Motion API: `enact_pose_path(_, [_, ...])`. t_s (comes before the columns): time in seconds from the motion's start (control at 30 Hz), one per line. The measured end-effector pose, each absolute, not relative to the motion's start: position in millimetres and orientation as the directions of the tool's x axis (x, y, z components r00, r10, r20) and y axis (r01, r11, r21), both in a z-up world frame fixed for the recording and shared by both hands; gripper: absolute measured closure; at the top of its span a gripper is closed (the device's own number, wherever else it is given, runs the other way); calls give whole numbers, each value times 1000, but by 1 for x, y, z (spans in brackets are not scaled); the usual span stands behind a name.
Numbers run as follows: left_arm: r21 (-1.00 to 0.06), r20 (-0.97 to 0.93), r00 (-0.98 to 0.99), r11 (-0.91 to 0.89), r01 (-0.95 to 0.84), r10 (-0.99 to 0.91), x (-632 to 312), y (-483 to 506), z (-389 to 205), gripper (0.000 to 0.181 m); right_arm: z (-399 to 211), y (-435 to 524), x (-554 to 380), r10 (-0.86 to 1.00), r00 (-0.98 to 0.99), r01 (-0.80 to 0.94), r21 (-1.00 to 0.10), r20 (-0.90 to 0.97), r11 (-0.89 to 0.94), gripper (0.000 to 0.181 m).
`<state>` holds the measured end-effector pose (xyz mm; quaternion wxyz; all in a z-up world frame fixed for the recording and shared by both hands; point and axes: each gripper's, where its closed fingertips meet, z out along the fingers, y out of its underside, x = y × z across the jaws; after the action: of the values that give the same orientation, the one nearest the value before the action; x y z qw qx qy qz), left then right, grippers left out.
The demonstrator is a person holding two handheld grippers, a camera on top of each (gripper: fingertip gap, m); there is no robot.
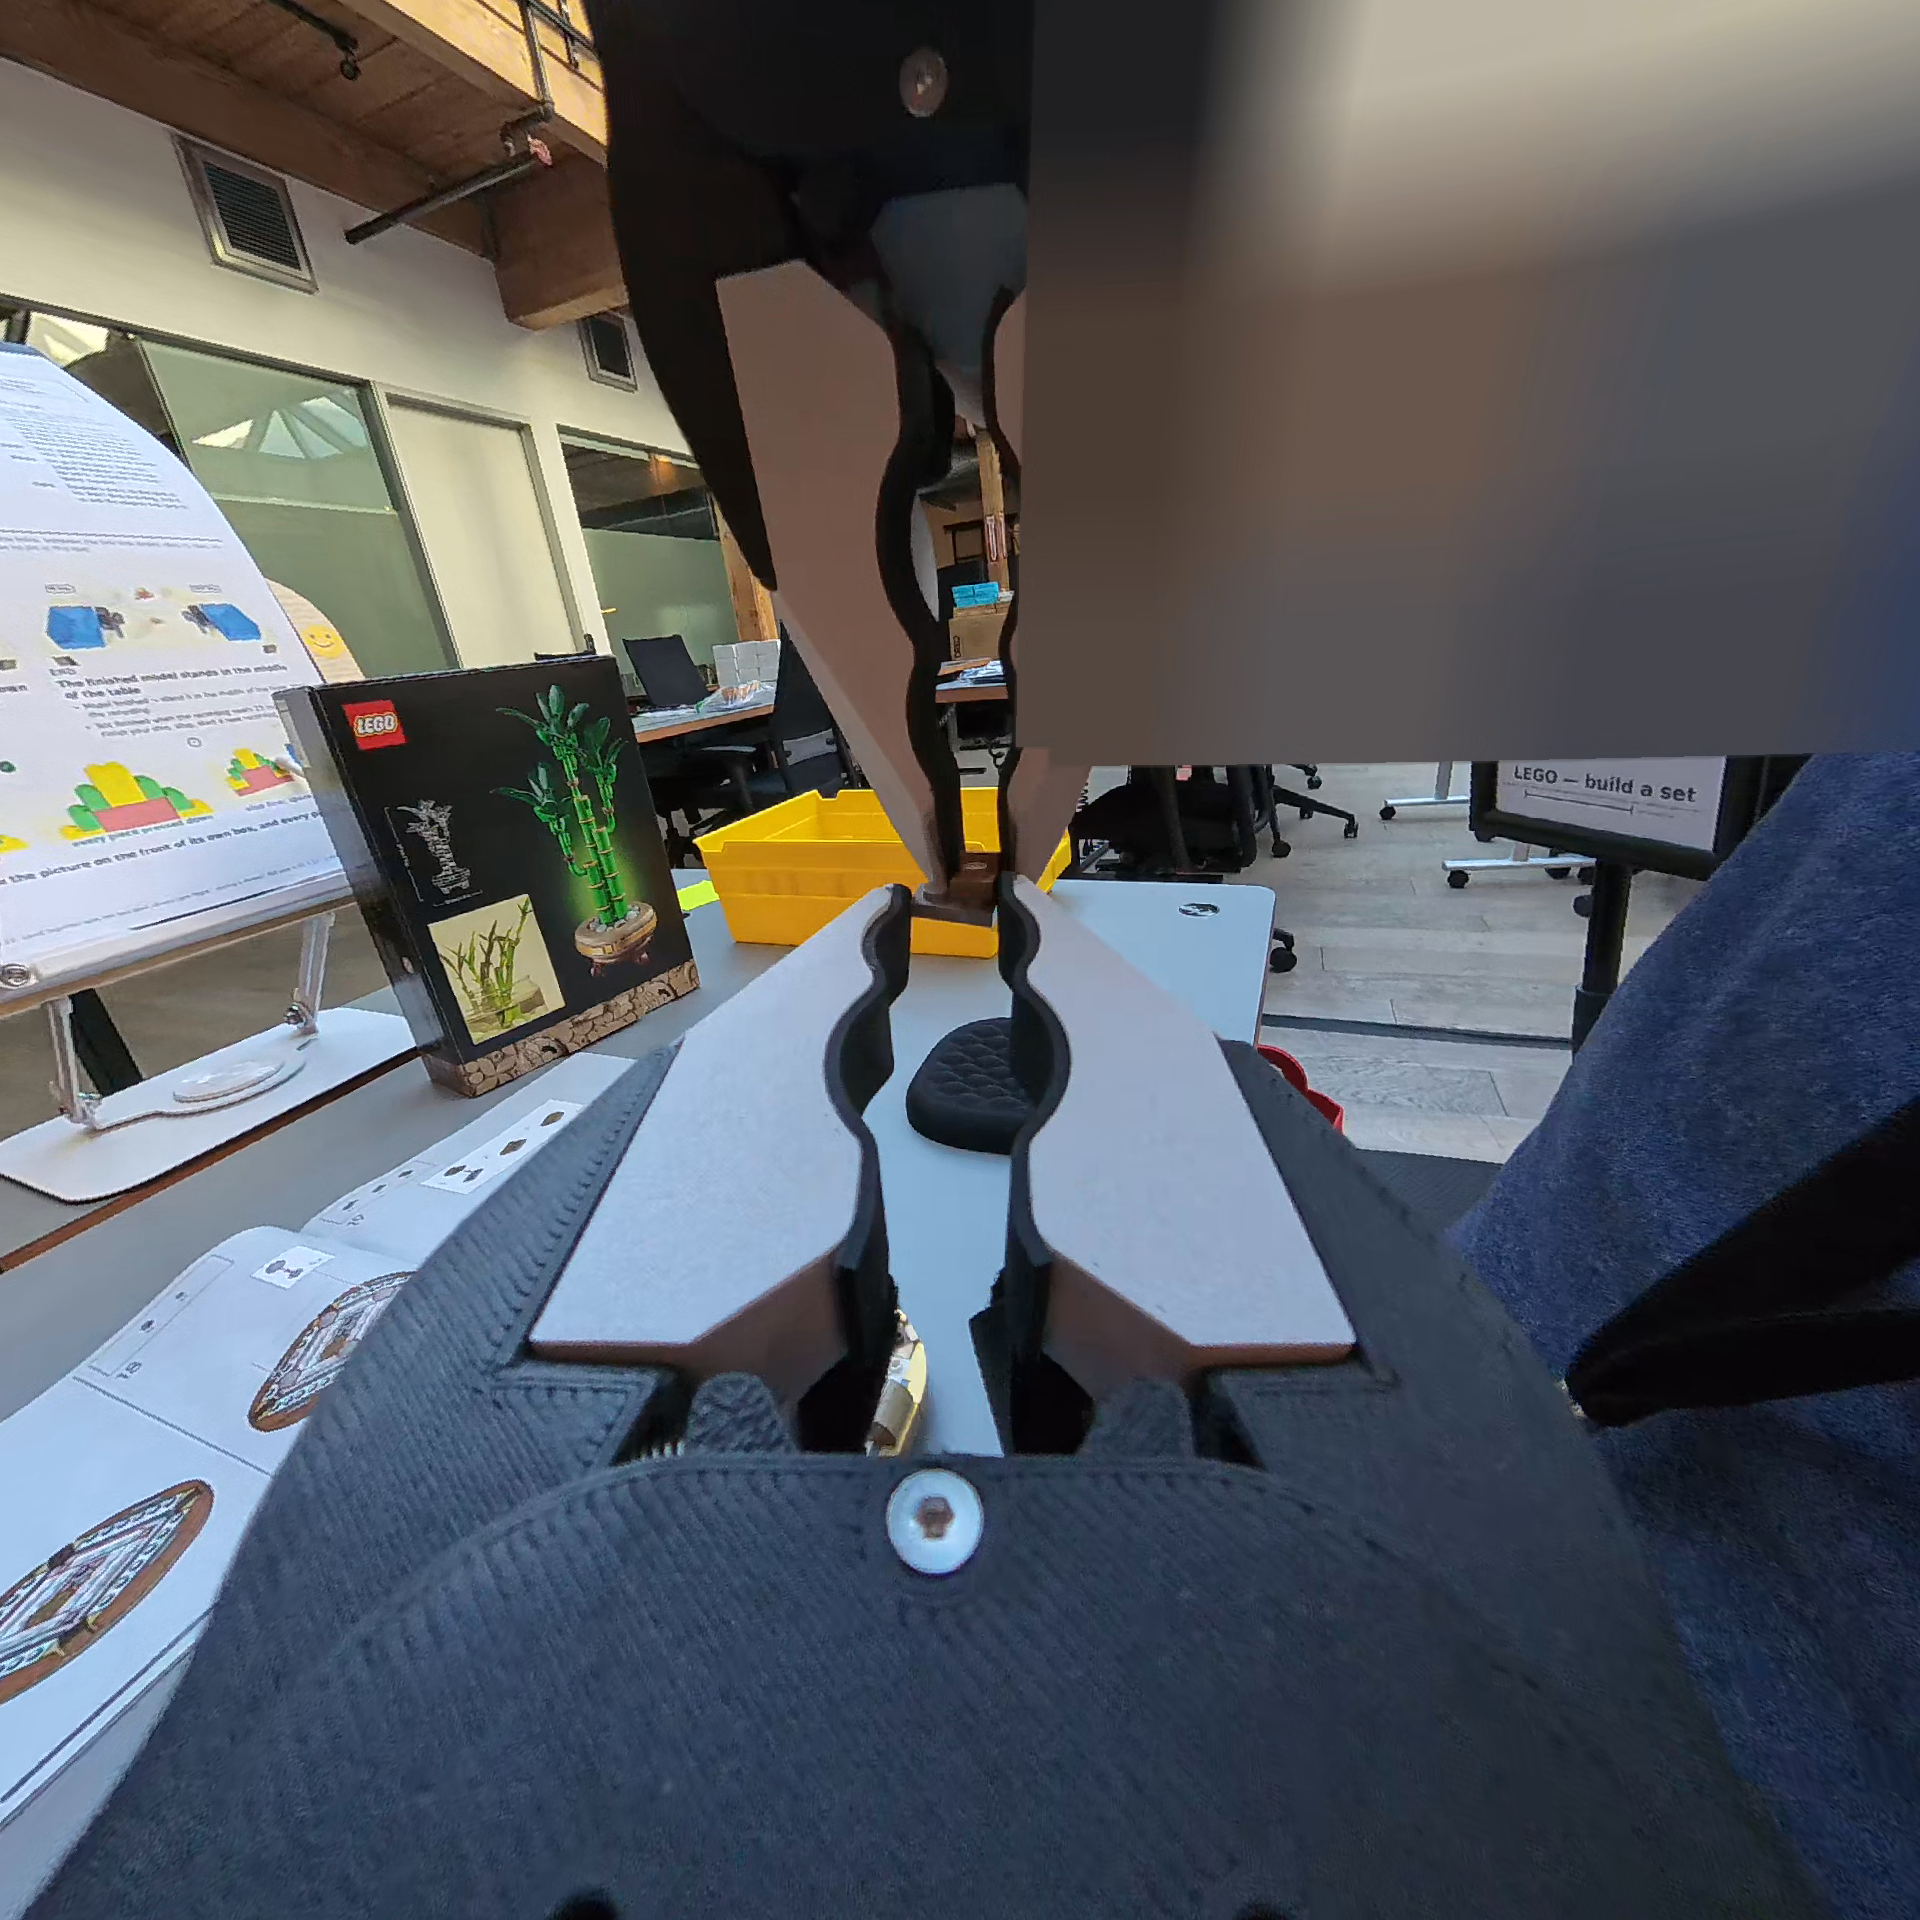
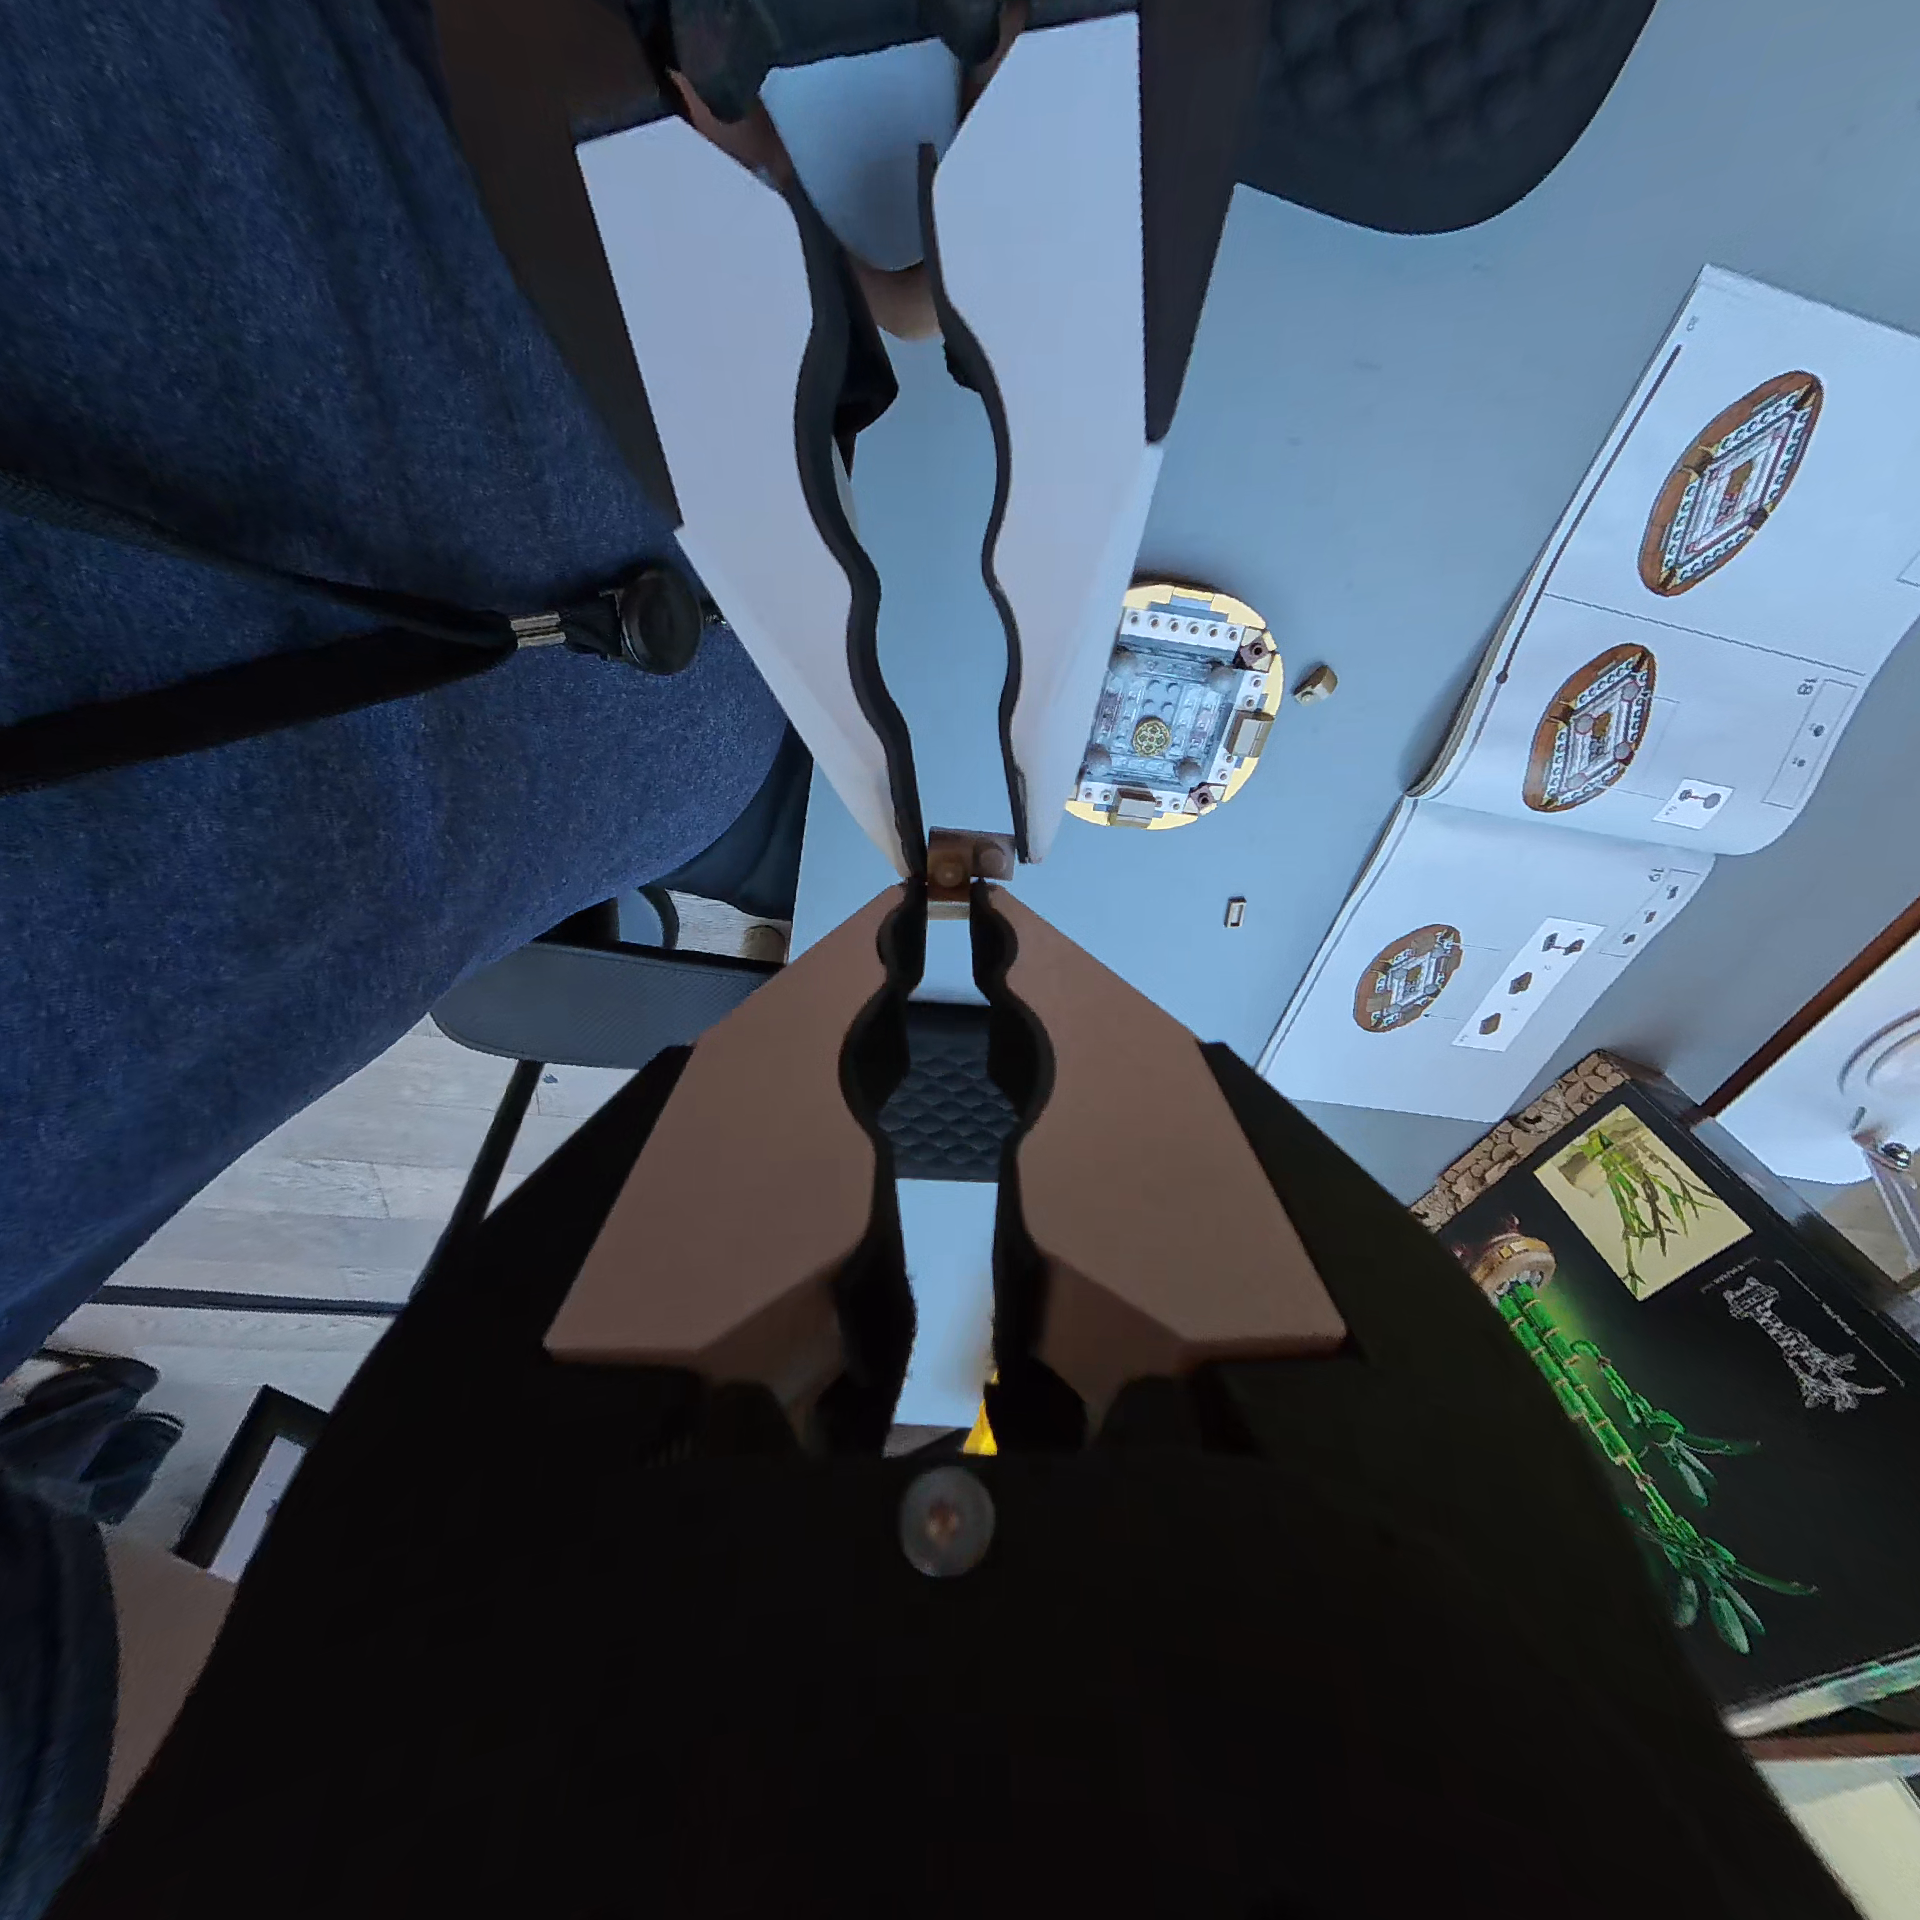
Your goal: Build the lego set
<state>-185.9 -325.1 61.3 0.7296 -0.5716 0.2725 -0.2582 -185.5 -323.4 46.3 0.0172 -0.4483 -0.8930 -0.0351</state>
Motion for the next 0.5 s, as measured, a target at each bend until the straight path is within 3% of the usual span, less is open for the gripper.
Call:
enact_pose_path(0.17, [-975, -107, 712, 215, 63, -694, -189, -329, 60, 167, 46, -327, -189, 822, -568, 819, -66, 47, 570, 174])
enact_pose_path(0.3, [-972, -131, 701, 228, 47, -701, -196, -338, 54, 167, 36, -316, -187, 890, -456, 840, -317, 31, 441, 174])
enact_pose_path(0.43, [-976, -164, 635, 217, 7, -755, -198, -352, 41, 167, -50, -247, -148, 971, -223, 918, -317, 88, 240, 174])
enact_pose_path(0.5, [-982, -147, 604, 189, 7, -784, -198, -354, 35, 167, -91, -242, -133, 986, -167, 924, -351, -16, 151, 174])
